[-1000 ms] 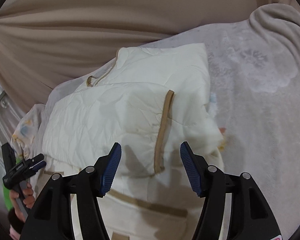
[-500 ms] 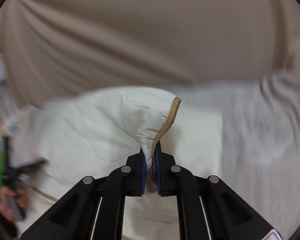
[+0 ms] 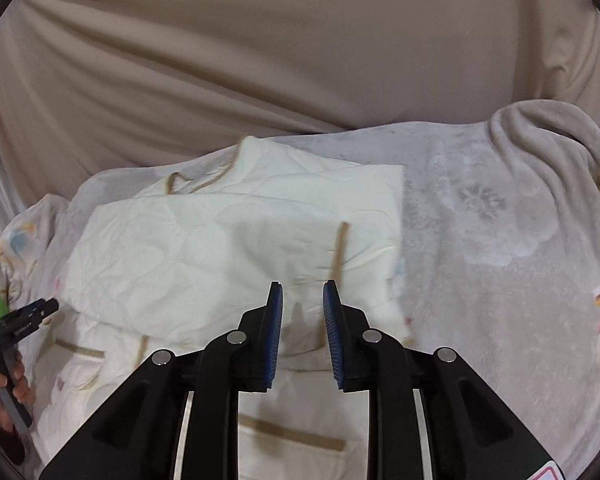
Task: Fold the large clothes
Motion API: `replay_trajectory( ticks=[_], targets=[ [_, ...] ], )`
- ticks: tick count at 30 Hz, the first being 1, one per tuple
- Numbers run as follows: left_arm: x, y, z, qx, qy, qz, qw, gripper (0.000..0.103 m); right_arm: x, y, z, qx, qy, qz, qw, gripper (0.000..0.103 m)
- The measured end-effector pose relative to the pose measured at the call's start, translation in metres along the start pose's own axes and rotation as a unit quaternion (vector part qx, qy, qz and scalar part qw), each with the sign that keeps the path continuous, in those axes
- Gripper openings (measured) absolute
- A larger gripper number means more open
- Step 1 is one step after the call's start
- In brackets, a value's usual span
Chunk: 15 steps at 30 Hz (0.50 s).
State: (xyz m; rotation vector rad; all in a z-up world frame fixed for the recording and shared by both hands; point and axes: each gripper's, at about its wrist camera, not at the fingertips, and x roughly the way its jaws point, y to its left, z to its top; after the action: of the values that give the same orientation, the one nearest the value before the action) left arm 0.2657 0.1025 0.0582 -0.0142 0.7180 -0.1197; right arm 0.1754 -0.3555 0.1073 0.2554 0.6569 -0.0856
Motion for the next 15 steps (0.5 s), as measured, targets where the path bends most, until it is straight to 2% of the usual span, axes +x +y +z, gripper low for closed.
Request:
replay_trajectory(
  ticks=[2, 3, 4, 6, 8, 11, 13, 15],
  targets=[
    [0.004, -0.013, 0.009, 0.014, 0.000, 0.003, 0.9999, 0.063, 0.010, 0.015, -0.007, -0.010, 0.019, 0.025, 0.999, 0.021],
    [0.011, -0.018, 0.013, 0.018, 0.004, 0.009, 0.9998, 0.064, 0.023, 0.028, -0.011, -0.023, 0.038, 0.034, 0.998, 0.017],
    [0.020, -0.022, 0.015, 0.021, 0.007, 0.020, 0.9995, 0.064, 0.036, 0.033, -0.015, -0.037, 0.054, 0.026, 0.998, 0.014],
    [0.042, -0.026, 0.015, 0.030, 0.017, 0.048, 0.9983, 0.064, 0.052, 0.033, -0.024, -0.064, 0.066, -0.027, 0.995, 0.010],
    [0.068, -0.022, 0.009, 0.037, 0.035, 0.078, 0.9957, 0.064, 0.064, 0.013, -0.028, -0.058, 0.069, -0.066, 0.994, 0.008],
    [0.076, -0.011, 0.002, 0.030, 0.034, 0.073, 0.9963, 0.068, 0.065, -0.026, -0.027, -0.004, 0.076, -0.059, 0.995, 0.000],
    [0.069, -0.005, 0.003, 0.026, 0.032, 0.082, 0.9958, 0.068, 0.055, -0.037, -0.029, 0.013, 0.074, -0.058, 0.995, 0.000],
    [0.056, 0.008, 0.000, 0.020, 0.034, 0.086, 0.9955, 0.068, 0.037, -0.042, -0.033, 0.013, 0.067, -0.099, 0.993, 0.001]
  ],
)
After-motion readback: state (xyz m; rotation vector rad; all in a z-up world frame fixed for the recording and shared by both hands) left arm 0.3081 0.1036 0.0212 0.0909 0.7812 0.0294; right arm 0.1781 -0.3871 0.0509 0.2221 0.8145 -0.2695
